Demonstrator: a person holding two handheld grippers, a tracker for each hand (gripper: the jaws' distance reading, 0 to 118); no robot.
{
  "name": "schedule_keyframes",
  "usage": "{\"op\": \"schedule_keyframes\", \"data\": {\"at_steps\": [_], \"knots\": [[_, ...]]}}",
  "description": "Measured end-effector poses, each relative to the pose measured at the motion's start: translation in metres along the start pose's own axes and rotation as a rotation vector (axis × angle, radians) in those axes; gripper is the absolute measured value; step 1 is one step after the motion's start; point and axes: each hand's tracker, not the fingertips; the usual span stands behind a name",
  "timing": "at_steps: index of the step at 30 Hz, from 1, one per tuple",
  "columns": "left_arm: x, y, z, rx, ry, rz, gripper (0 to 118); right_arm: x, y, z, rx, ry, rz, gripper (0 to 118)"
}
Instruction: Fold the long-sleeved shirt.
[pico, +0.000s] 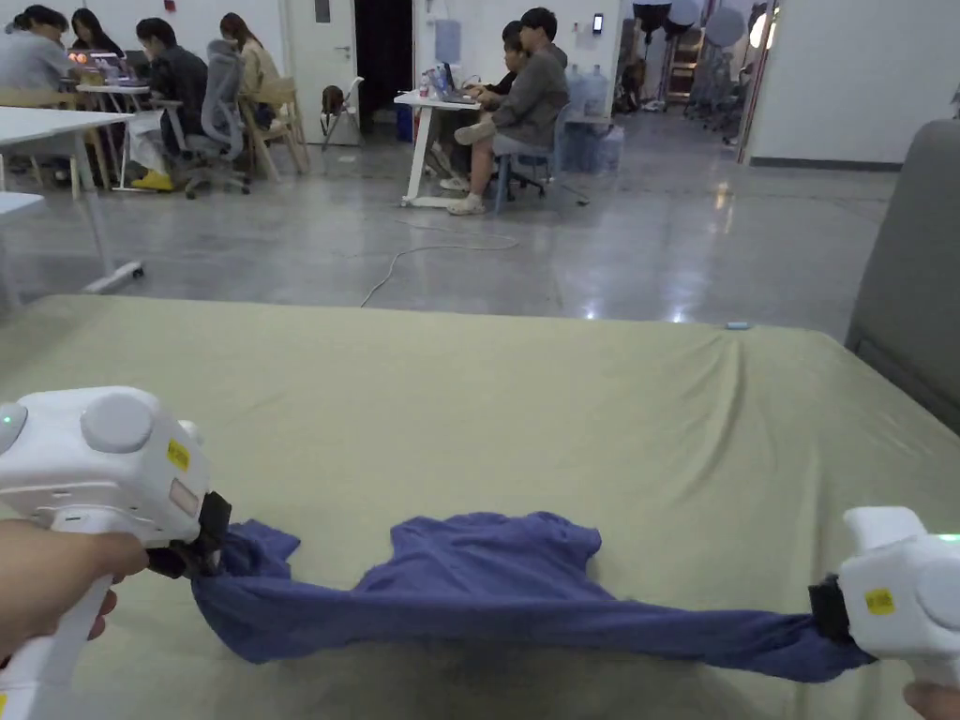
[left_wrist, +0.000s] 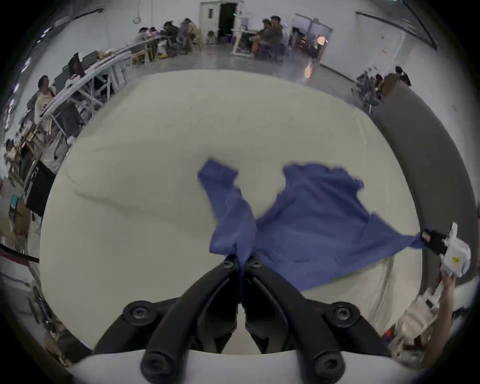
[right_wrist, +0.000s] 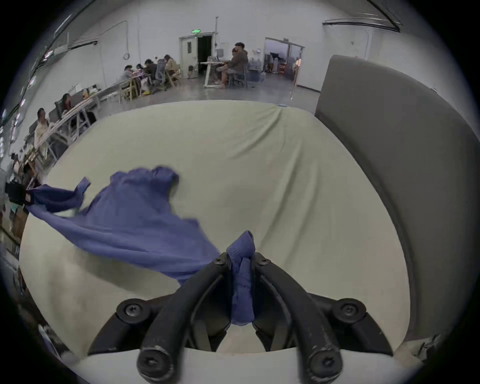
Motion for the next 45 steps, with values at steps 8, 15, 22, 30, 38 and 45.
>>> {"op": "schedule_keyframes", "data": {"at_steps": [8,15,22,30,38,45], "knots": [[-0.018,-0.145,0.036,-0.101,-0.044,-0.042,0,-0.014,-0.146,0.061,-0.025,0.011,0.192,8],[-0.034,-0.247,0.035,-0.2,-0.064,-0.014,0,-0.008,-0.236,0.082,-0.078,0.021,0.25,8],[-0.035,-0.29,0.011,-0.241,-0.061,-0.002,0,-0.014,-0.284,0.067,-0.174,0.042,0.247,8],[-0.05,-0.303,-0.036,-0.279,-0.054,0.073,5,-0.004,-0.275,0.055,-0.222,0.047,0.096,23],[-0.024,-0.284,0.049,-0.026,-0.127,0.126,116,0.019,-0.213,0.13,-0.115,0.066,0.052,92],[0.046,-0.329,0.026,-0.079,-0.131,-0.054,0,-0.014,-0.227,0.156,-0.105,0.111,-0.031,44]]}}
